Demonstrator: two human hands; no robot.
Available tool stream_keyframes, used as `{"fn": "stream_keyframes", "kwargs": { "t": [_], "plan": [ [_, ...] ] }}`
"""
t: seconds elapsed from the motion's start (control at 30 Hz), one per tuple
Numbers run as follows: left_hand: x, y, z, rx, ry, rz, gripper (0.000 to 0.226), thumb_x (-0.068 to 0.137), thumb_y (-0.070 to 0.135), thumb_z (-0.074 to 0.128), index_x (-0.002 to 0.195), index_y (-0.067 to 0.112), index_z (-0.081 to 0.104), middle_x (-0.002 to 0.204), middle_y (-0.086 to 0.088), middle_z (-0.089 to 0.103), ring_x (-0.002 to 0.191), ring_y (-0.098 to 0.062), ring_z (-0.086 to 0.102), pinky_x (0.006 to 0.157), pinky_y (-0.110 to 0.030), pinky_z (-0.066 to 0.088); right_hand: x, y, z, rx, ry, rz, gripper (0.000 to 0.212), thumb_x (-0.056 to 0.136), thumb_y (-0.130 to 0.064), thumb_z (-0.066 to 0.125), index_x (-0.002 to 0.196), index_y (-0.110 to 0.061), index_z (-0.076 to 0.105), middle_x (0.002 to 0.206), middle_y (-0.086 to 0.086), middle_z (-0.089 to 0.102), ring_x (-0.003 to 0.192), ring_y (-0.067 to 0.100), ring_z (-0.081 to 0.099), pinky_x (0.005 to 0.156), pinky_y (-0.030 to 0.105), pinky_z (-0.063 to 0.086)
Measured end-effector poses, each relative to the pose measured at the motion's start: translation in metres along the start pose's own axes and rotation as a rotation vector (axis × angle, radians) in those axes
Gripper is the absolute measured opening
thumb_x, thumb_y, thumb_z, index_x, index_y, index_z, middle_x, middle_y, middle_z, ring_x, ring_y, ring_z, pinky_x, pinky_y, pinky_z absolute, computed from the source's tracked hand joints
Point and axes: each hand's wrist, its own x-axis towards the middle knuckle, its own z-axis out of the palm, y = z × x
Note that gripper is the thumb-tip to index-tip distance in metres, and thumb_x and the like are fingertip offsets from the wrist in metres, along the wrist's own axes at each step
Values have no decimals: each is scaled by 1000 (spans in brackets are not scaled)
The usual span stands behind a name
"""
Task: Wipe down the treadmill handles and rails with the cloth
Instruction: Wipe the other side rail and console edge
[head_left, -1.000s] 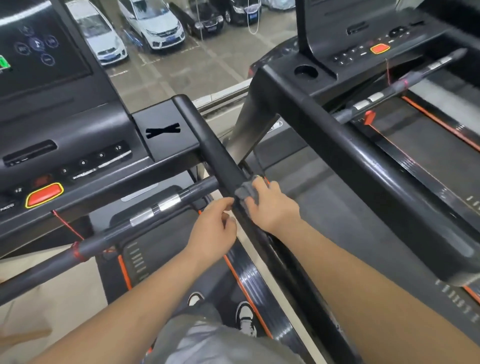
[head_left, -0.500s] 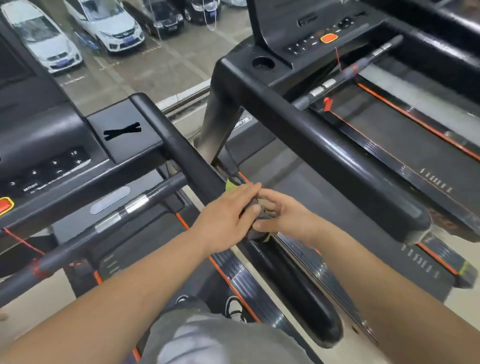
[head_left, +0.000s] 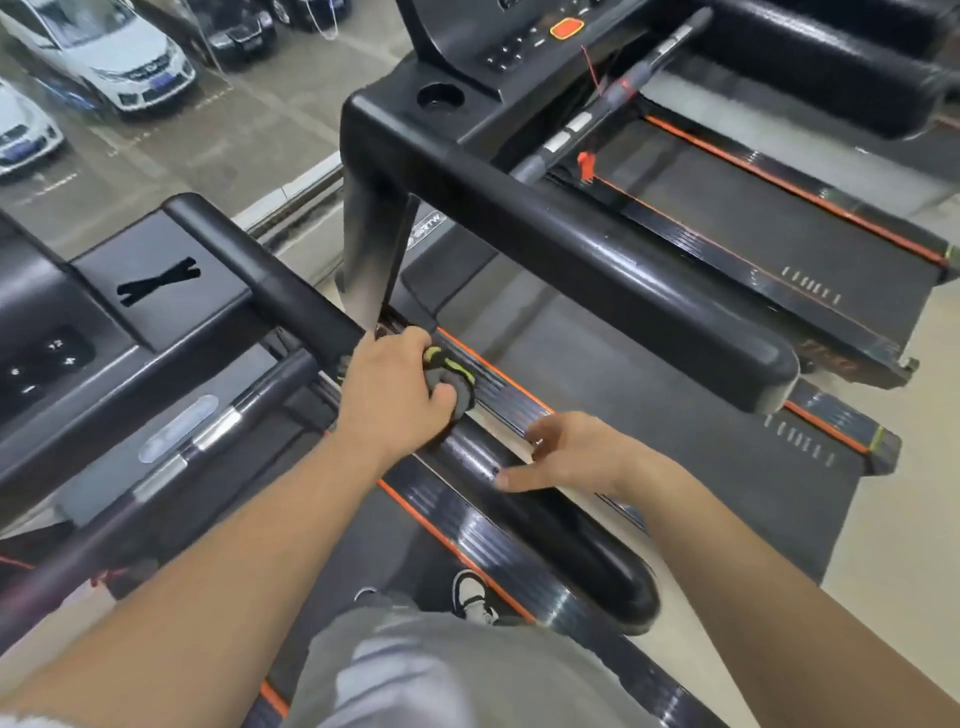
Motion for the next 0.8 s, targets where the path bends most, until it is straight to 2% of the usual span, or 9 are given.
{"fn": "stream_keyframes", "kwargs": {
  "t": [0.07, 0.1, 0.27, 0.33, 0.4, 0.5, 0.57, 0.7, 0.8],
  "plan": [
    [-25, 17, 14, 57, 18, 173, 57, 81, 35, 56, 136, 19, 59, 99, -8, 67, 102, -33, 56, 105, -50, 41, -5, 7, 15, -163, 8, -12, 77, 54, -71, 88, 112, -24, 69, 106, -8, 71, 99, 16, 67, 88, 32, 55],
    [-37, 21, 22, 75, 24, 280, 54, 85, 38, 53, 137, 24, 60, 107, -6, 68, 109, -32, 57, 110, -51, 37, -7, 9, 23, -232, 42, -35, 74, 50, -73, 87, 104, -27, 68, 97, -10, 70, 93, 16, 67, 83, 33, 56],
    [-48, -25, 21, 102, -67, 661, 47, 98, 62, 55, 130, 29, 66, 136, -4, 60, 137, -31, 49, 120, -54, 28, -12, 6, 49, -469, 226, -65, 78, 60, -71, 79, 117, -23, 57, 114, -2, 57, 109, 22, 58, 89, 38, 54],
    [-25, -44, 14, 136, -44, 639, 46, 98, 59, 55, 125, 25, 67, 130, -3, 60, 130, -30, 54, 114, -52, 34, -12, 5, 58, -475, 286, -39, 68, 69, -65, 75, 117, -21, 57, 117, 0, 54, 113, 23, 57, 87, 37, 53],
    [-12, -43, 11, 107, 36, 431, 41, 97, 53, 53, 120, 23, 67, 123, -1, 62, 124, -31, 56, 110, -53, 35, -12, 6, 65, -468, 312, -23, 61, 73, -60, 73, 116, -20, 56, 116, 0, 53, 113, 23, 56, 81, 35, 50],
    [-42, -5, 34, 60, 159, 146, 38, 91, 44, 57, 119, 21, 68, 127, -4, 62, 135, -35, 48, 117, -61, 27, -11, 7, 69, -438, 363, -30, 56, 70, -57, 73, 112, -23, 57, 110, -3, 53, 107, 21, 57, 73, 32, 46],
    [-72, 14, 48, 1, 163, 257, 36, 90, 40, 61, 119, 20, 69, 129, -5, 63, 137, -38, 46, 119, -62, 25, -12, 9, 70, -389, 409, -52, 53, 67, -57, 72, 109, -27, 59, 104, -6, 56, 100, 19, 62, 73, 32, 52],
    [-65, -17, 33, -19, 51, 756, 33, 93, 42, 64, 118, 21, 71, 128, -5, 65, 132, -32, 54, 119, -57, 32, -11, 18, 75, -335, 446, -69, 54, 60, -63, 63, 103, -30, 61, 97, -9, 56, 97, 18, 62, 77, 36, 58],
    [-18, -43, 19, 64, 20, 733, 29, 95, 38, 59, 116, 20, 69, 117, -3, 65, 120, -29, 59, 114, -52, 36, -9, 19, 75, -343, 433, -60, 52, 58, -63, 68, 99, -32, 61, 97, -10, 57, 95, 17, 60, 76, 36, 57]
  ]
}}
